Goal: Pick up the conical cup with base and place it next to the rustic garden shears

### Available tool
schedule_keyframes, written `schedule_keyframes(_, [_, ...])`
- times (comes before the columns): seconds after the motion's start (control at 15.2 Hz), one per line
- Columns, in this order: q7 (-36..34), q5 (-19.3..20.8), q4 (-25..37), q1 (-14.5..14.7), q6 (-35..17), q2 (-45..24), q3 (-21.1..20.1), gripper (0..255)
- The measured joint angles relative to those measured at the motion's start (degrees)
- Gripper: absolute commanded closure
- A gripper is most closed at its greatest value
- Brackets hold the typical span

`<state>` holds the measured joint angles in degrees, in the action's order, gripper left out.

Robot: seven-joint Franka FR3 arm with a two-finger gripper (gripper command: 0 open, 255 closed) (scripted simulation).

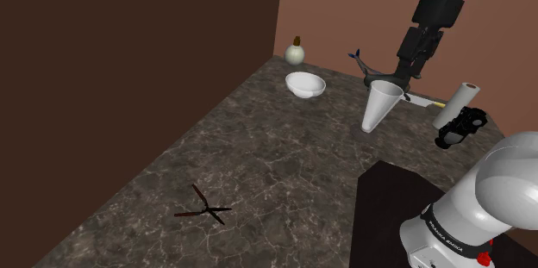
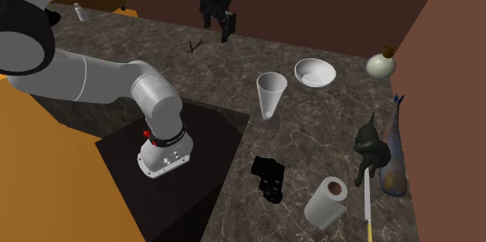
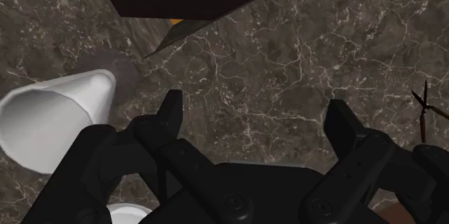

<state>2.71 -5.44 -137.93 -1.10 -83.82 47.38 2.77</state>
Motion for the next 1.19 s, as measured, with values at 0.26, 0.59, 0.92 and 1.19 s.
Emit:
schedule_keyframes(0.26, [2.4,1.8,0.4,-0.9,-1.5,-2.2,2.4,0])
schedule_keyframes(0.59, [8.0,5.4,0.4,-2.7,-6.6,-7.9,7.7,0])
schedule_keyframes(0.92, [13.7,8.1,2.4,-4.2,-11.0,-14.8,13.1,0])
schedule_keyframes(1.19, [18.6,9.2,5.0,-5.2,-14.8,-21.5,17.6,0])
